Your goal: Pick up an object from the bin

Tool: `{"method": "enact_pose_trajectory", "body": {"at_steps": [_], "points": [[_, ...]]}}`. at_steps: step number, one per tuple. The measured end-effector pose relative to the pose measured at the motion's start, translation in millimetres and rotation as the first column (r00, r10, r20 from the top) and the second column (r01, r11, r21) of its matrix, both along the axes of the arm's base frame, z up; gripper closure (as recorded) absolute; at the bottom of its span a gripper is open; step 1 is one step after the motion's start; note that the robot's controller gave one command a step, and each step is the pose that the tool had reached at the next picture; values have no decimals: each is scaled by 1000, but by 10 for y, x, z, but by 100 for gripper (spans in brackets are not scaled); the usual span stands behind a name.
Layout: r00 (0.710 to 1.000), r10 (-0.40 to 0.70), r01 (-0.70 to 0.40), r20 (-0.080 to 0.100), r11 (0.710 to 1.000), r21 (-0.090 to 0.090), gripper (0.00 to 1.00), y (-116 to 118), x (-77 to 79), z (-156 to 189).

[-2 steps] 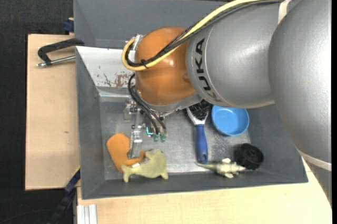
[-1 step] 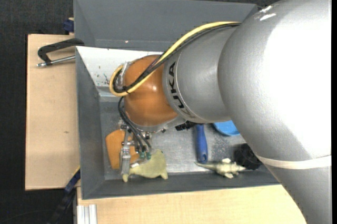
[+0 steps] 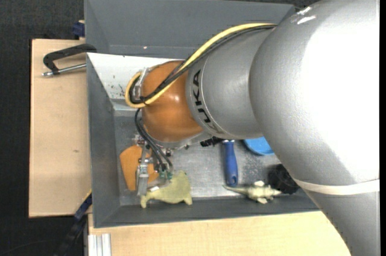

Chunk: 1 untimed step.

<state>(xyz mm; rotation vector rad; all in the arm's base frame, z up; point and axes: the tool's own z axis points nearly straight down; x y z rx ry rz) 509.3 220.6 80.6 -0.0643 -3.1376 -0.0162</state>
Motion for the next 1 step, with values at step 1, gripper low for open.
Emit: {"method": "enact_pose_trajectory", "body": {"at_steps": [1], "points": [[999,50,-50,17,999,-4,100,-4,-121,1922]]}}
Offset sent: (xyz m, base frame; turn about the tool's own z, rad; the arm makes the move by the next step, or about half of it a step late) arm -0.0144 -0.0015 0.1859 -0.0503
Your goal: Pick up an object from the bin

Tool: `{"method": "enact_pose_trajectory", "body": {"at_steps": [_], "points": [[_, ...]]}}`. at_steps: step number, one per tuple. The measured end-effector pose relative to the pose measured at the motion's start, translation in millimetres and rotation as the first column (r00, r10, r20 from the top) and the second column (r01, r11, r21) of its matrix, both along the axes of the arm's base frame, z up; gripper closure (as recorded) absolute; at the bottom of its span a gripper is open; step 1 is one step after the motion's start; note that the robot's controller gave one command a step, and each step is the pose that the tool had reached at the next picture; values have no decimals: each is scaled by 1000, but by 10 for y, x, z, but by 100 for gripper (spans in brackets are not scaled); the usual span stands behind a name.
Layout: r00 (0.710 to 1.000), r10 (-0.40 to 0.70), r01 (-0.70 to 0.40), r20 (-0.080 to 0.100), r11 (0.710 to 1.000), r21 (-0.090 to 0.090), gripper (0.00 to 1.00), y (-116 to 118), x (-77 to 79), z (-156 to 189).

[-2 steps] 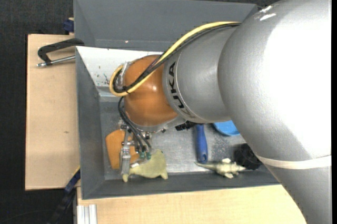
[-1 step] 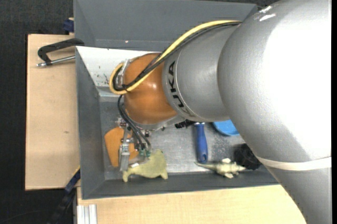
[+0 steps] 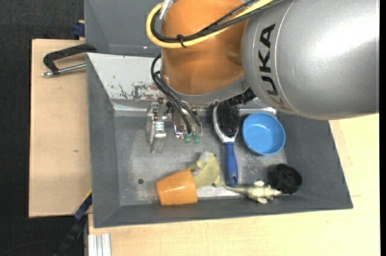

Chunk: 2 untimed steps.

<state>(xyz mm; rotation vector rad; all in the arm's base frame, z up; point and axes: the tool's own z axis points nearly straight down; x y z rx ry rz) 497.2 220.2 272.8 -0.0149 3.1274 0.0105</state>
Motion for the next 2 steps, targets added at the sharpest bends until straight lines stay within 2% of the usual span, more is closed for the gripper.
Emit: {"method": "enact_pose_trajectory", "body": {"at_steps": [1,2], "points": [[995,-99,99,-21,995,-10,100,-349,102,-1197],[995,-97,97,-13,995,-5,0,-331,113,-1148]]}}
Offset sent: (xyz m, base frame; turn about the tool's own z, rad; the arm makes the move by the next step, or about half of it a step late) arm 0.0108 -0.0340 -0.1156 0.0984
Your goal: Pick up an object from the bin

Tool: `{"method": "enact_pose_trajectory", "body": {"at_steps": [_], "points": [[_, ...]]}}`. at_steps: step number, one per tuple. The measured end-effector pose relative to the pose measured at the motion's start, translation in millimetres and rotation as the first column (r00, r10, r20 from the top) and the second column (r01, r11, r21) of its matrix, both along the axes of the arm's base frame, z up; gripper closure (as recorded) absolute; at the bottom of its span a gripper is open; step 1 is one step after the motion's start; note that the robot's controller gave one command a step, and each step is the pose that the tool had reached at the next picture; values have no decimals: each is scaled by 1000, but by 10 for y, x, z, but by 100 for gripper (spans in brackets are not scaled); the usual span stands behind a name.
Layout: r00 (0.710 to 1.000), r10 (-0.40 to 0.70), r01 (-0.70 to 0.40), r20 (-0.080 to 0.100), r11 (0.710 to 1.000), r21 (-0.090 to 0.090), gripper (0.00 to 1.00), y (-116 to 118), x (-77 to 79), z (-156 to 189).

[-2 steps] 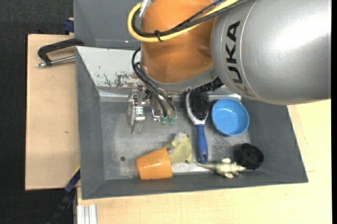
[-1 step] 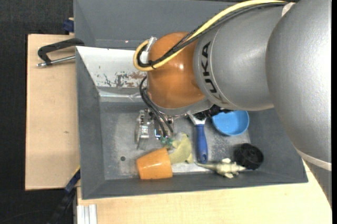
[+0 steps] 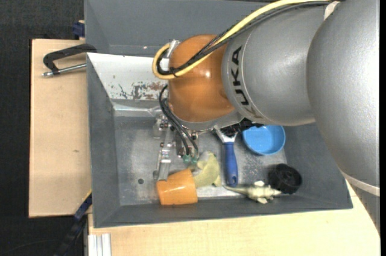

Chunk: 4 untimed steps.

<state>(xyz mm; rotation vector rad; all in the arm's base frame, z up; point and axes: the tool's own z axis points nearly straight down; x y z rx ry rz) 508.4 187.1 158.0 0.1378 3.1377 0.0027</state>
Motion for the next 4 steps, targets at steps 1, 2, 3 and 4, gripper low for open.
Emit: {"method": "enact_pose_trajectory", "body": {"at_steps": [1,2,3,4], "points": [[1000,9,-9,7,1000,-2,0,-518,76,264],[994,105,-105,-6,994,-1,0,-789,-29,-431],[992,121,-121,24,993,3,0,-766,-29,-624],[992,120,-120,31,993,7,100,-741,-6,-603]]}}
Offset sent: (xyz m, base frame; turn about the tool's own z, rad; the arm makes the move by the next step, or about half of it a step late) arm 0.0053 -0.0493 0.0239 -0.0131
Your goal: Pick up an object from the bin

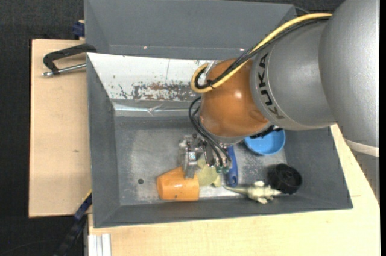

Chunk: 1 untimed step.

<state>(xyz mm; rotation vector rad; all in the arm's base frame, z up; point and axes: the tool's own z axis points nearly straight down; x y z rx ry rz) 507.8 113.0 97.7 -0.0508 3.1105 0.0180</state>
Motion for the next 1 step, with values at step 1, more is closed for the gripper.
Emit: {"method": "enact_pose_trajectory", "body": {"at_steps": [1], "points": [[1000,0,0,-1,1000,0,100,-2,-2,-3]]}}
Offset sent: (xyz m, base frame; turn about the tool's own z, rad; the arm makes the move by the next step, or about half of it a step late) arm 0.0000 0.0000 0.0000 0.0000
